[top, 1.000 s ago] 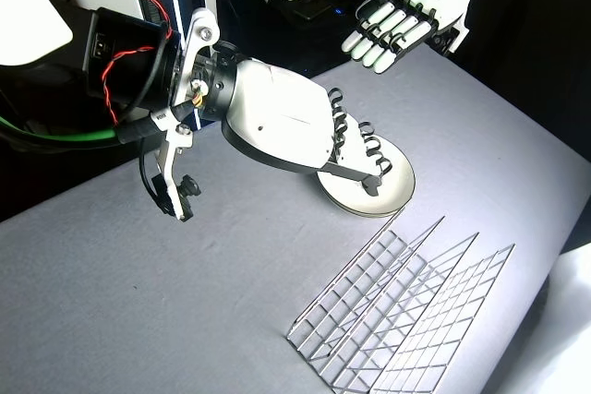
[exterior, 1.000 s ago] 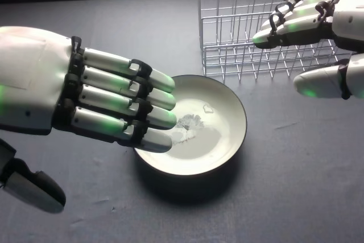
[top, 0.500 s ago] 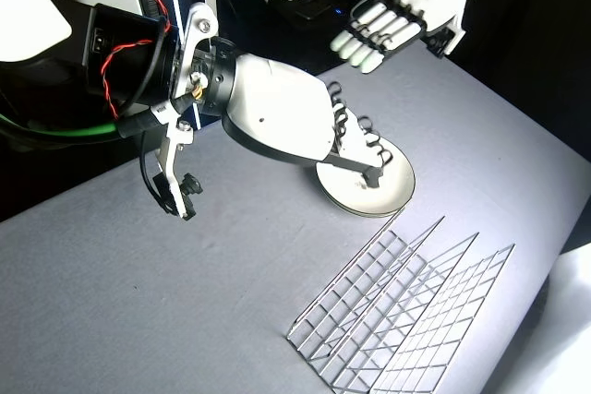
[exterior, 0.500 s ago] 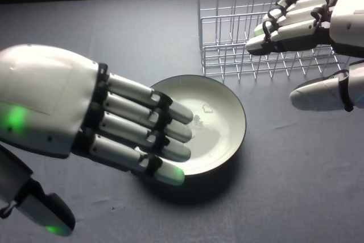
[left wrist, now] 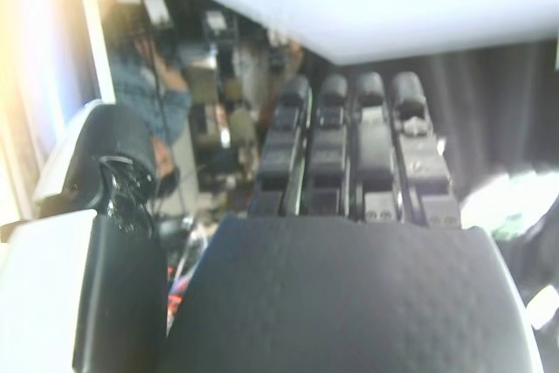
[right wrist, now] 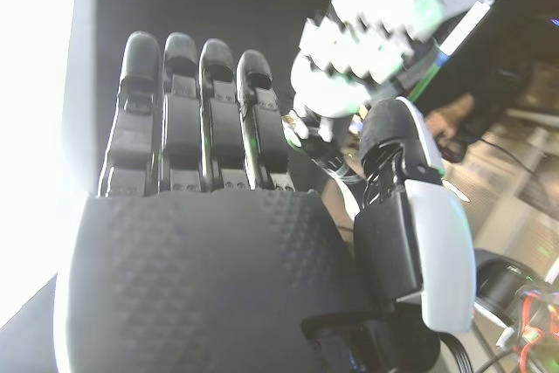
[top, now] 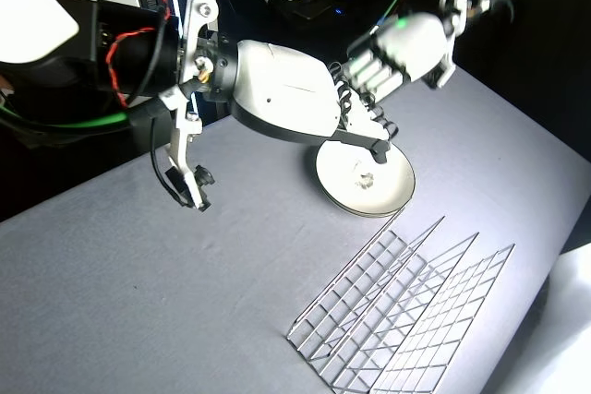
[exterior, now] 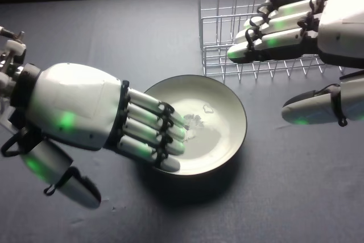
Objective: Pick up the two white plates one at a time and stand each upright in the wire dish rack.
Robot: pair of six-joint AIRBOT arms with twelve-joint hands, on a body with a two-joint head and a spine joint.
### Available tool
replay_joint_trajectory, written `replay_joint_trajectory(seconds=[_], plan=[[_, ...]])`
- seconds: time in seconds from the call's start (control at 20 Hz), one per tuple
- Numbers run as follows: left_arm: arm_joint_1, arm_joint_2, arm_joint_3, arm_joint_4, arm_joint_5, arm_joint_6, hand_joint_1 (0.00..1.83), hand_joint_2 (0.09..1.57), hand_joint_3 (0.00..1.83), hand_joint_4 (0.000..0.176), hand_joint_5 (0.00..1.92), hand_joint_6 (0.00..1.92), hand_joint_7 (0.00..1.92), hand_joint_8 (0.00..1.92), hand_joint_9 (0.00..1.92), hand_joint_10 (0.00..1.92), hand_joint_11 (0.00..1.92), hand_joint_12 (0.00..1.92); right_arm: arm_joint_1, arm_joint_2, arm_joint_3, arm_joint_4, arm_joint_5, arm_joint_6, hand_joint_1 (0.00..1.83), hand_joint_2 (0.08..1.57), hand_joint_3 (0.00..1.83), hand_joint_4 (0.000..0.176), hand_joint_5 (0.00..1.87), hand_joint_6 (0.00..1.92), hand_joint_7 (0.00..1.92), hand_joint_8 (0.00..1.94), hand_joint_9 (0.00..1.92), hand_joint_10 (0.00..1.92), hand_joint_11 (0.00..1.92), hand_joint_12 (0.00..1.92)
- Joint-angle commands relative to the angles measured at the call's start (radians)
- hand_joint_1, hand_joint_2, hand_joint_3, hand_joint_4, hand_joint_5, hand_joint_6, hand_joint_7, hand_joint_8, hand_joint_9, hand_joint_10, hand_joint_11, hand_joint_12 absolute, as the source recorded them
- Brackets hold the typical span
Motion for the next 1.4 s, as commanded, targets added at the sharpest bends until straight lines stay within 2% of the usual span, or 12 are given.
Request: replay_joint_trajectory(seconds=[0.0,0.15,0.35,0.5,0.6,0.7,0.85,0.95,1.1,1.35], plan=[[-0.002,-0.011,0.008,-0.084,-0.047,-0.006,0.00,1.27,0.00,0.000,0.13,0.00,0.11,0.00,0.09,0.00,0.00,0.27,0.000,0.003,-0.003,0.038,0.095,0.000,0.11,1.25,0.00,0.000,0.28,0.00,0.26,0.00,0.26,0.00,0.00,0.71],[-0.004,-0.059,0.072,-0.084,-0.041,-0.006,0.00,1.25,0.00,0.000,0.09,0.00,0.06,0.00,0.04,0.00,0.00,0.16,-0.025,0.003,-0.003,0.038,0.125,0.001,0.09,1.25,0.00,0.000,0.26,0.00,0.27,0.00,0.27,0.00,0.00,0.70],[-0.007,-0.089,0.111,-0.062,-0.020,-0.007,0.00,1.24,0.00,0.000,0.02,0.00,0.00,0.00,0.00,0.00,0.00,0.01,-0.055,0.003,-0.003,0.038,0.171,0.000,0.09,1.25,0.00,0.000,0.29,0.01,0.29,0.00,0.28,0.00,0.00,0.75],[-0.003,-0.103,0.132,-0.033,-0.010,-0.007,0.00,1.21,0.00,0.000,0.00,0.00,0.00,0.00,0.00,0.00,0.00,0.00,-0.057,0.003,-0.002,0.038,0.176,0.000,0.07,1.27,0.00,0.000,0.26,0.00,0.25,0.00,0.24,0.00,0.00,0.67],[0.004,-0.107,0.148,-0.028,-0.006,-0.007,0.00,1.20,0.00,0.000,0.00,0.00,0.00,0.00,0.00,0.00,0.00,0.00,-0.058,0.003,-0.002,0.038,0.176,0.000,0.15,1.26,0.00,0.000,0.27,0.01,0.26,0.00,0.25,0.01,0.00,0.68],[0.013,-0.109,0.161,-0.023,0.004,-0.003,0.00,1.19,0.00,0.000,0.00,0.00,0.00,0.00,0.00,0.00,0.00,0.00,-0.069,0.004,-0.002,0.038,0.176,-0.001,0.13,1.26,0.00,0.000,0.26,0.00,0.25,0.00,0.24,0.00,0.00,0.64],[0.022,-0.110,0.171,-0.023,0.012,0.006,0.00,1.20,0.00,0.000,0.00,0.00,0.00,0.00,0.00,0.00,0.00,0.00,-0.072,0.004,0.000,0.038,0.177,-0.001,0.13,1.25,0.00,0.000,0.29,0.01,0.28,0.01,0.28,0.01,0.00,0.76],[0.025,-0.110,0.177,-0.023,0.017,0.006,0.00,1.20,0.00,0.000,0.00,0.00,0.00,0.00,0.00,0.00,0.00,0.00,-0.078,0.005,0.000,0.038,0.178,-0.007,0.17,1.26,0.00,0.000,0.29,0.00,0.28,0.00,0.27,0.01,0.00,0.75],[0.029,-0.113,0.187,-0.023,0.028,0.018,0.00,1.20,0.00,0.000,0.00,0.00,0.00,0.00,0.00,0.00,0.00,0.00,-0.090,0.008,0.000,0.034,0.179,-0.021,0.13,1.27,0.00,0.000,0.28,0.00,0.27,0.00,0.26,0.00,0.00,0.71],[0.042,-0.126,0.215,-0.012,0.028,0.031,0.00,1.20,0.00,0.000,0.00,0.00,0.00,0.00,0.00,0.00,0.00,0.00,-0.101,-0.001,0.020,-0.006,0.243,-0.062,0.13,1.26,0.00,0.000,0.31,0.00,0.30,0.00,0.29,0.01,0.00,0.81]])
